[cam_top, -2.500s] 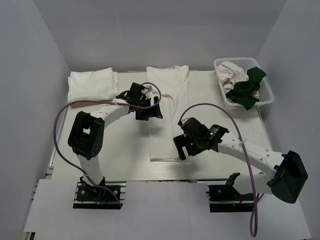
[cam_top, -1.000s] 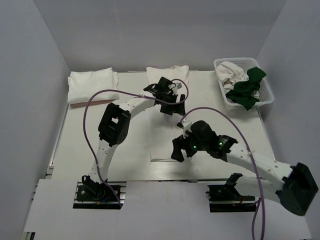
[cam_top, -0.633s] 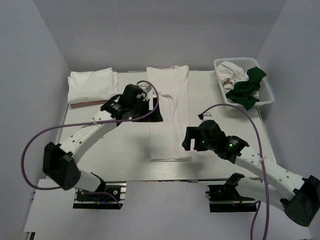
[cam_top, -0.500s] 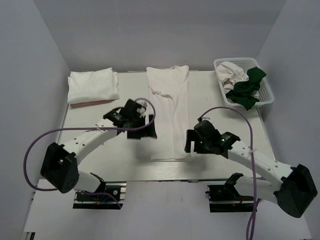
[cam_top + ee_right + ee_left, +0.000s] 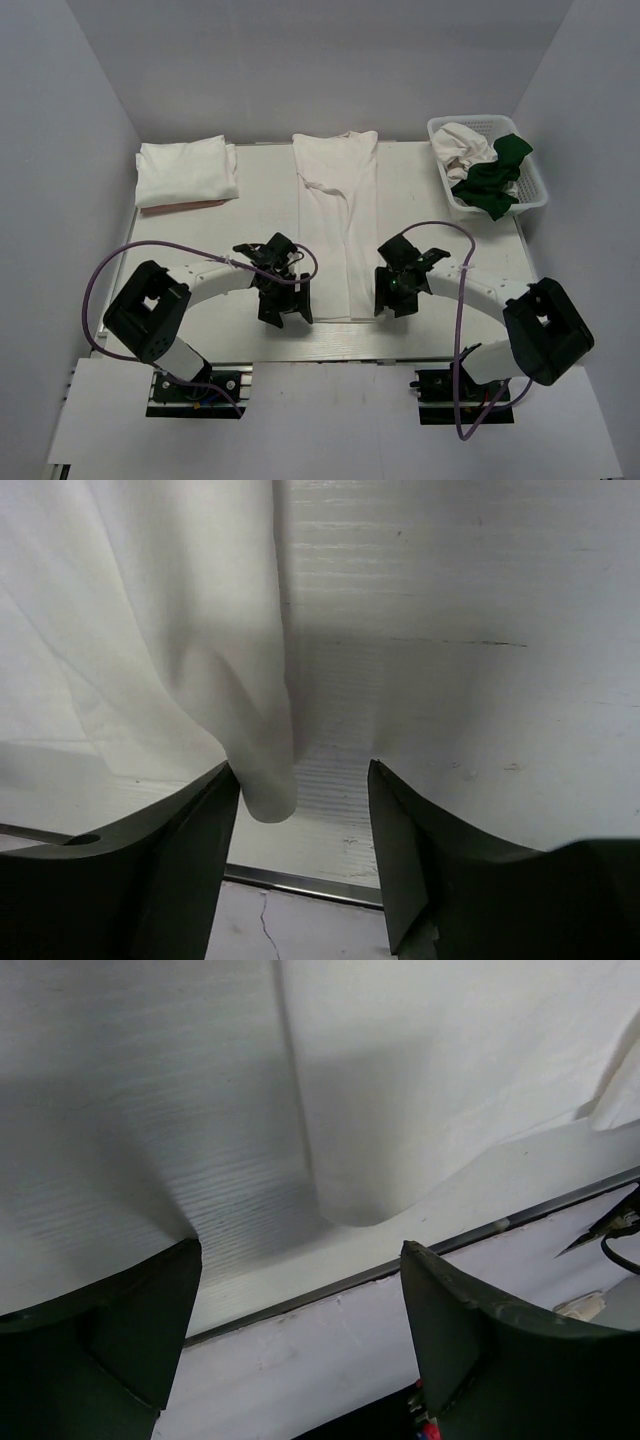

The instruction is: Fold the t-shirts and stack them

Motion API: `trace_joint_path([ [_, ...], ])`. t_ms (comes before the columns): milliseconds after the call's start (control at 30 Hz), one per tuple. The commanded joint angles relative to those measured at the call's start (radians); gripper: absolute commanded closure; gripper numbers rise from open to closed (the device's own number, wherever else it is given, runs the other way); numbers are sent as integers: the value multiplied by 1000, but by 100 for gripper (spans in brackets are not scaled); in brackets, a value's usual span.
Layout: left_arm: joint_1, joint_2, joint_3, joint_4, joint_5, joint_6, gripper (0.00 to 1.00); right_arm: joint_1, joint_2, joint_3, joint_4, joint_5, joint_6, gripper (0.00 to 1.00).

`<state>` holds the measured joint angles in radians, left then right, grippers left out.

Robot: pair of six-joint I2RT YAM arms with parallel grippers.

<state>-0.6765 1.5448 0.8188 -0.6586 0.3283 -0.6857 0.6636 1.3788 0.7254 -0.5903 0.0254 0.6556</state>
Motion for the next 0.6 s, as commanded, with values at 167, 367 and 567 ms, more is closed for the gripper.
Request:
trace_joint_path([
  [167,-15,1,14,65,3,-5,18,-25,40,16,70,-146,-60,57],
  [367,-15,80,13,100,3,-5,50,-24,71,12,109,-249,-96,83],
  [567,-15,124,3,122,29,-5,77,-18,71,-4,104,-291,-102,100],
])
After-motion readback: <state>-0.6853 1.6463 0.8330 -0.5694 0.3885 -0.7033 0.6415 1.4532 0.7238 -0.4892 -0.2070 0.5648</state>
